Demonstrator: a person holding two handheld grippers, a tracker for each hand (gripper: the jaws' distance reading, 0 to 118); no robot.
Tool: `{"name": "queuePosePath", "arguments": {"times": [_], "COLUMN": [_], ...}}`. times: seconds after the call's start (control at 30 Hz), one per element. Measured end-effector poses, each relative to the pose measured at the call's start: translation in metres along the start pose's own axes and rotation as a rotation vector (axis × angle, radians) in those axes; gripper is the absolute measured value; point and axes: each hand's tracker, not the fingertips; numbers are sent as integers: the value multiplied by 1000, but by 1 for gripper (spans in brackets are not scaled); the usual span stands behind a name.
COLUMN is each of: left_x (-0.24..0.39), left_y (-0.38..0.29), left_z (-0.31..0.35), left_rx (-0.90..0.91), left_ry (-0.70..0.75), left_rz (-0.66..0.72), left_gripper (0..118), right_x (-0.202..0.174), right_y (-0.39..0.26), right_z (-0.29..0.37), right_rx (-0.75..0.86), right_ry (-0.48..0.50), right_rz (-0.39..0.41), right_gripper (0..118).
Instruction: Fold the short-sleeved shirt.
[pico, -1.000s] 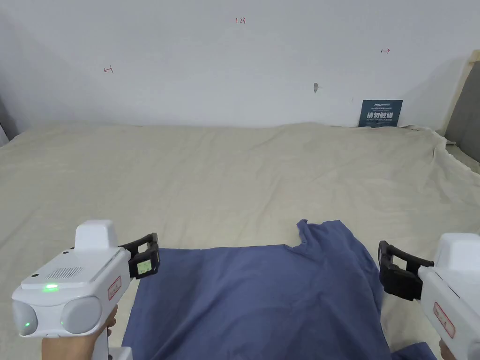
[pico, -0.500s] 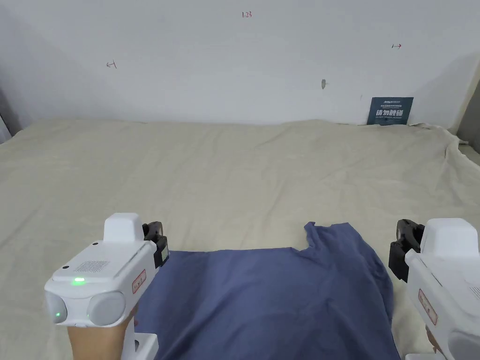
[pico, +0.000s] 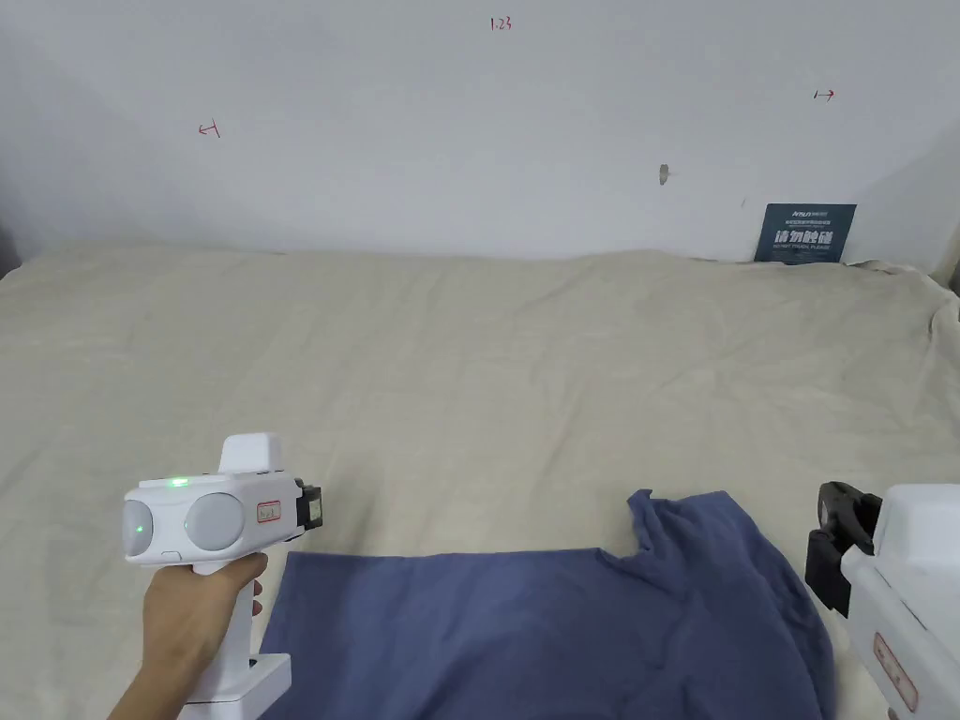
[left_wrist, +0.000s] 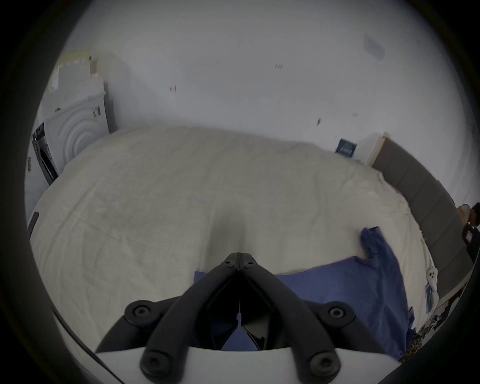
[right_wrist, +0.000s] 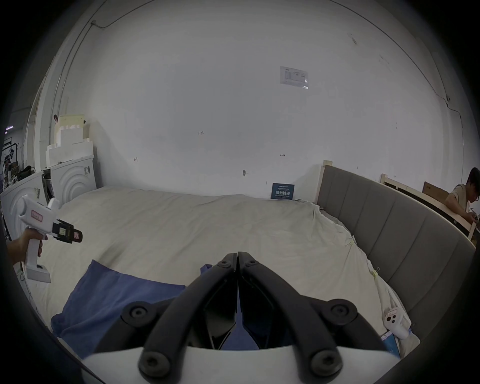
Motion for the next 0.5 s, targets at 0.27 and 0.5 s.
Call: {"name": "queuePosePath", "arguments": {"times": [0.27,0.5], "left_x": [-16,-24], "left_y": [3,-19], "left_z": [-73,-106], "left_rx": [-182,-284], "left_ry": [90,78], "left_rz": [0,26], "left_gripper": [88,59], "right_x": [4,4], "right_y": [-3,-5], "right_z": [9,13], "right_rx": [-41,-77], "right_ry": [-18,-29], "right_rz": [13,38], "right_gripper": [0,0]}}
